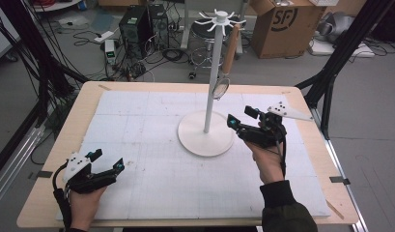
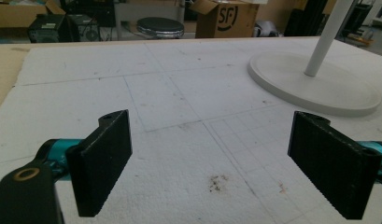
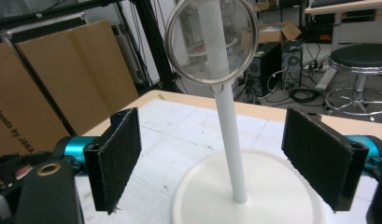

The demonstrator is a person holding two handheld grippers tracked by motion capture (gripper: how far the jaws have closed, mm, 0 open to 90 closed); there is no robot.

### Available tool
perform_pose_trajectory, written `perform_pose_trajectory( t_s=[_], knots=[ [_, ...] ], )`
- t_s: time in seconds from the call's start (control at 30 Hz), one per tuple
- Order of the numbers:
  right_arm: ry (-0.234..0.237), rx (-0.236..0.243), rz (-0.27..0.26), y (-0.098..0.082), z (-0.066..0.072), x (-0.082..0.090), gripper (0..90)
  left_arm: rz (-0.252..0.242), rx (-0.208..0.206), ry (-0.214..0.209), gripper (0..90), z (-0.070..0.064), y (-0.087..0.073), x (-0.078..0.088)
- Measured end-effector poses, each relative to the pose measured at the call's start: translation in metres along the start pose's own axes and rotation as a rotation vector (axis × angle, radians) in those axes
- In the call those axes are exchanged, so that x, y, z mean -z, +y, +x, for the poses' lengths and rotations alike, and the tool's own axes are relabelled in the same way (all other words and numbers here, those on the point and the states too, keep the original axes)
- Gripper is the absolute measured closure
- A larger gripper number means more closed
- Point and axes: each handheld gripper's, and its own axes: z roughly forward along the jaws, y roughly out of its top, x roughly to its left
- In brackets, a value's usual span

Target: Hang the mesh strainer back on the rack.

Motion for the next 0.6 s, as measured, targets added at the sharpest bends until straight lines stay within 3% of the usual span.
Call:
perform_pose_trajectory(
  t_s=[0.6],
  knots=[
    [-0.053, 0.055, 0.086, -0.037, 0.0, 0.016, 17.5, -0.009, -0.007, 0.005, 14.3, -0.002, 0.0, 0.004]
  ],
)
